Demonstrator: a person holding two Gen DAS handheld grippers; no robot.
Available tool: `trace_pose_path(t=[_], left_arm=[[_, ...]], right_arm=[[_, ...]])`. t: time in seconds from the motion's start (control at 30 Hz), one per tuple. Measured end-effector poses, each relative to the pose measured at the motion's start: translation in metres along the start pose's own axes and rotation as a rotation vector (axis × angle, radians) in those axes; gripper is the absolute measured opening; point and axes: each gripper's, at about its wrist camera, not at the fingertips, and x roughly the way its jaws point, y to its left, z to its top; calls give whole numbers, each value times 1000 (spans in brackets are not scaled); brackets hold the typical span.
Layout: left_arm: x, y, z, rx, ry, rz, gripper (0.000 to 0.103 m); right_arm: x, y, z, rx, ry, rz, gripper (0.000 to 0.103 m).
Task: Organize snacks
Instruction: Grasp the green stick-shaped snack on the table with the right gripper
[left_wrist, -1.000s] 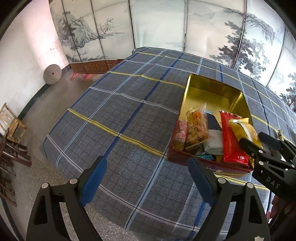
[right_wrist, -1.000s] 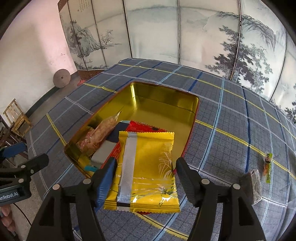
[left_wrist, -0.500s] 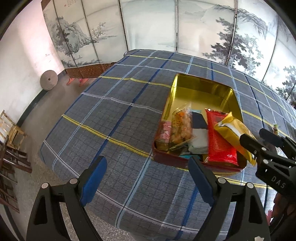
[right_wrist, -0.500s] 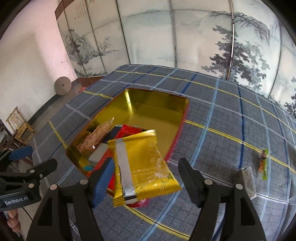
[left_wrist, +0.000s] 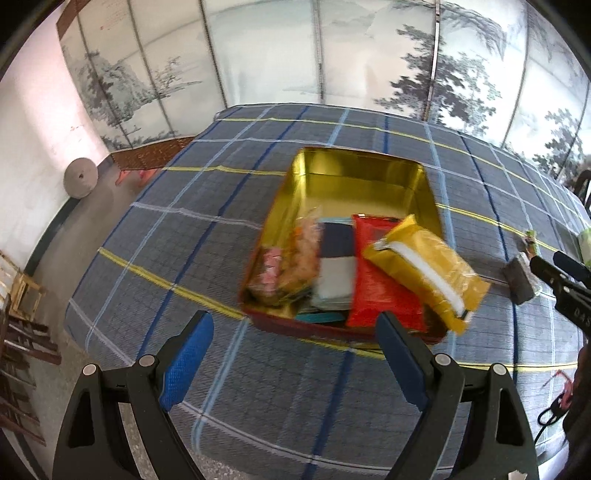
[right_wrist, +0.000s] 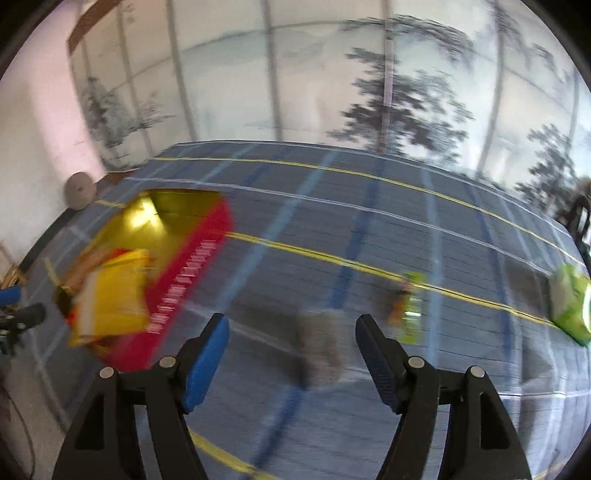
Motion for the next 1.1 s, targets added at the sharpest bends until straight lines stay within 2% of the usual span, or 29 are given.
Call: trace_pose_path(t=[0.17, 0.33, 0.57, 0.73, 1.0, 1.1], left_arm=[[0, -25, 4, 46, -8, 2, 87], [2, -54, 8, 84, -3, -21, 87], [1, -88, 14, 135, -10, -56, 87], [2, -112, 15, 159, -13, -102, 87], [13, -150, 12, 224, 23, -140, 87], [16, -164, 10, 245, 33, -157, 87]], right_arm=[[9, -50, -7, 53, 5, -73, 72], [29, -78, -10, 82, 37, -95, 60], [58, -90, -7, 113, 44, -93, 54], [71, -92, -6, 101, 45, -75, 41], [69, -89, -9, 50, 42, -65, 24], [66, -94, -12, 50, 42, -74, 24]])
